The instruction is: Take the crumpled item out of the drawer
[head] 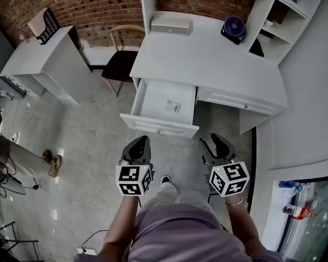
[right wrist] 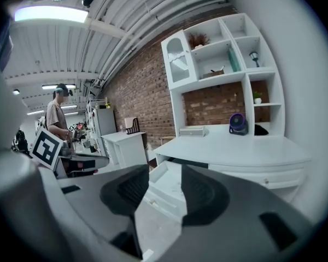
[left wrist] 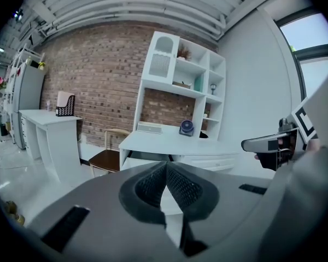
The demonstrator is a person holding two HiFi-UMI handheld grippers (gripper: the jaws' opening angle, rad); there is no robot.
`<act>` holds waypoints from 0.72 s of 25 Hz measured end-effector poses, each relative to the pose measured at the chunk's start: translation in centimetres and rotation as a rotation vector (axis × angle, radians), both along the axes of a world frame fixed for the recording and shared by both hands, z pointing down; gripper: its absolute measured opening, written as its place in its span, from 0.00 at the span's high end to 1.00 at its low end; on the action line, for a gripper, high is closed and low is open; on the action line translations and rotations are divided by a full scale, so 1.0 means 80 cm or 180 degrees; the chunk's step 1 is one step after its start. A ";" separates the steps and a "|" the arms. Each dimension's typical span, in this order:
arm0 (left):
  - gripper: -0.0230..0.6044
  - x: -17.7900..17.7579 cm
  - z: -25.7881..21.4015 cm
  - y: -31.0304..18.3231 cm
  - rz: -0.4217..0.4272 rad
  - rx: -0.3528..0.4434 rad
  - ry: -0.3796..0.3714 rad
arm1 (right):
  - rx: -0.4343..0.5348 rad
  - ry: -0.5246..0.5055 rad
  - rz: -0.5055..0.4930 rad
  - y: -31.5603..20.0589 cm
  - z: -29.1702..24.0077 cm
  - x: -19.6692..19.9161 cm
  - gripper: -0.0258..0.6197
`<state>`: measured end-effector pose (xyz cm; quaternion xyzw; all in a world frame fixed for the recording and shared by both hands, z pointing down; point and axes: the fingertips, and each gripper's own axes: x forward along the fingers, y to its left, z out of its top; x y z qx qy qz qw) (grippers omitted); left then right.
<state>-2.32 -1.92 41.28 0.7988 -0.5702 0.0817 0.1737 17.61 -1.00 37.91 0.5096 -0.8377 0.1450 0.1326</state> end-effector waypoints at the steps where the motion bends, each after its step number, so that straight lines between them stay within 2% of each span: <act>1: 0.96 -0.005 0.001 -0.009 -0.0007 0.0000 0.0005 | 0.0028 0.0006 -0.0003 -0.010 -0.002 -0.003 0.69; 12: 0.96 -0.035 0.020 -0.068 -0.0204 -0.0118 0.0049 | 0.0088 0.0159 -0.0135 -0.108 0.000 0.000 0.69; 18: 0.96 -0.054 0.025 -0.109 -0.0425 -0.0163 0.0039 | 0.0032 0.0233 -0.0404 -0.172 0.018 -0.015 0.68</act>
